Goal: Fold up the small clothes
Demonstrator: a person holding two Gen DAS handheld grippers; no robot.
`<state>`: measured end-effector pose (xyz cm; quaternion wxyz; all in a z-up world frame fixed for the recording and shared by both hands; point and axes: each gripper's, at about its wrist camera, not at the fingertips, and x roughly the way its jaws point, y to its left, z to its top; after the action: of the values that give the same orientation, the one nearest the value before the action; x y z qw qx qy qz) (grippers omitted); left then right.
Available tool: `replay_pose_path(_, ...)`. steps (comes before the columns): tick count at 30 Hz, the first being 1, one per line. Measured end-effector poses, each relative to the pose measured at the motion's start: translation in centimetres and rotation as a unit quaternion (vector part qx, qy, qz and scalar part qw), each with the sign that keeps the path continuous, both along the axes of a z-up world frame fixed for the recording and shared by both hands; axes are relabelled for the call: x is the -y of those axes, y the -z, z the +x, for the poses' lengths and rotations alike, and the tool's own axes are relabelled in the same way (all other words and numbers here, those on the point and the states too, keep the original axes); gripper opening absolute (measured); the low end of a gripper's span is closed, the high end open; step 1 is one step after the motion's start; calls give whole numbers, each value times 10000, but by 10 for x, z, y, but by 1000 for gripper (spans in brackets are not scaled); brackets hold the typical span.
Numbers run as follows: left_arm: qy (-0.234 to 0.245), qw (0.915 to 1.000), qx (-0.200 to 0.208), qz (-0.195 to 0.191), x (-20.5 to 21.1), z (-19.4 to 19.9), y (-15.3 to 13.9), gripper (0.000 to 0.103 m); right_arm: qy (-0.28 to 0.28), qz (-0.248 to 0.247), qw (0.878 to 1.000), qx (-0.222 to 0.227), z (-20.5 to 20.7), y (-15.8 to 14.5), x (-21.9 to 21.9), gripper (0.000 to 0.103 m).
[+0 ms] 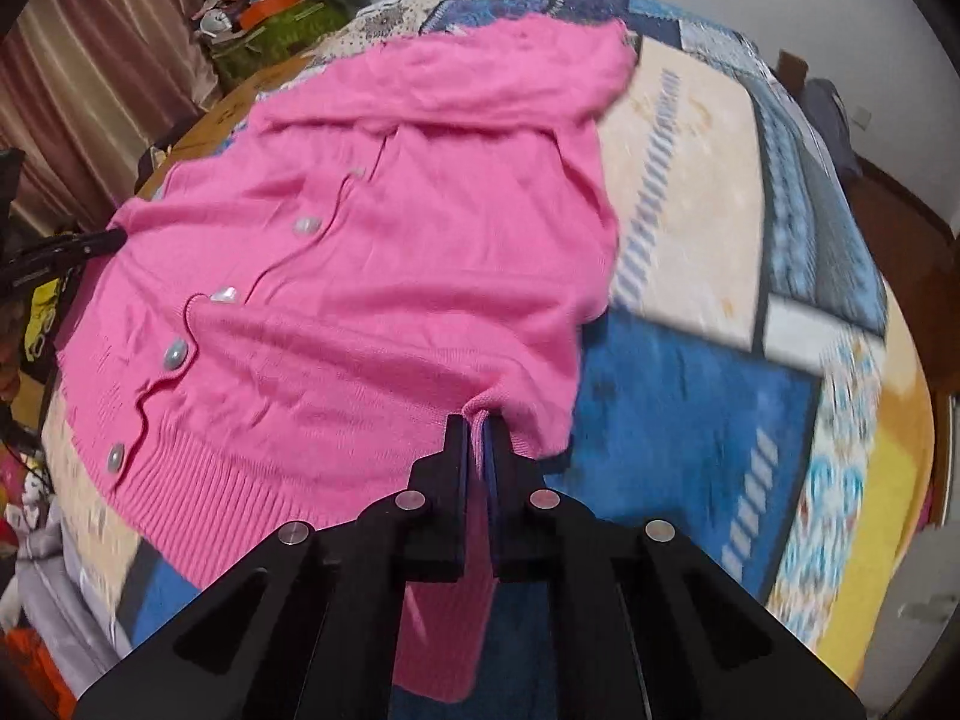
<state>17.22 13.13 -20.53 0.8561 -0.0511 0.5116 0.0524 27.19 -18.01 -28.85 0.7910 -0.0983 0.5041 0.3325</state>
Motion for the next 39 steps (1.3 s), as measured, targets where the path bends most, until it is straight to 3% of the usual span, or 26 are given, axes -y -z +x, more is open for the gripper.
replay_pose_path(5,58,9992,-144,-381,-11,1,-1,9,-21,61,10000,-37,6,-6,-10,6)
replay_pose_path(7,117,9989,-128,-428,-11,-10,-7,21,-6,66,10000,-31,-1,-11,-3,15)
replay_pose_path(8,125,9988,-131,-454,-12,-16,-8,32,12,34,10000,-1,-5,-13,2,21)
replay_pose_path(9,118,9987,-133,-469,-12,-24,-9,42,24,13,10000,12,-6,-14,3,32)
replay_pose_path(10,103,9987,-137,-481,-12,-30,-9,44,52,2,10000,24,-11,-14,9,41)
replay_pose_path(15,17,9975,-199,-684,-10,-61,-3,47,197,-25,9996,-187,-31,-4,29,43)
replay_pose_path(18,-11,9965,-156,-819,-7,-74,-3,47,382,244,9984,-348,-40,4,39,42)
replay_pose_path(19,16,9965,-148,-819,-4,-77,-3,46,424,360,9976,-417,-41,4,40,34)
replay_pose_path(22,206,9965,-162,-798,7,-82,-7,8,362,720,9947,-635,-44,3,40,10)
replay_pose_path(23,275,9959,-182,-839,10,-83,-9,6,336,715,9950,-607,-46,2,38,9)
replay_pose_path(26,355,9978,53,-556,20,-87,-25,6,125,639,9971,-396,-53,-8,30,6)
replay_pose_path(30,300,9969,474,-559,18,-89,-58,6,48,756,9971,-49,-55,-34,30,5)
replay_pose_path(39,391,9848,1636,-434,17,-83,-157,6,139,1240,9854,1157,-43,-136,41,4)
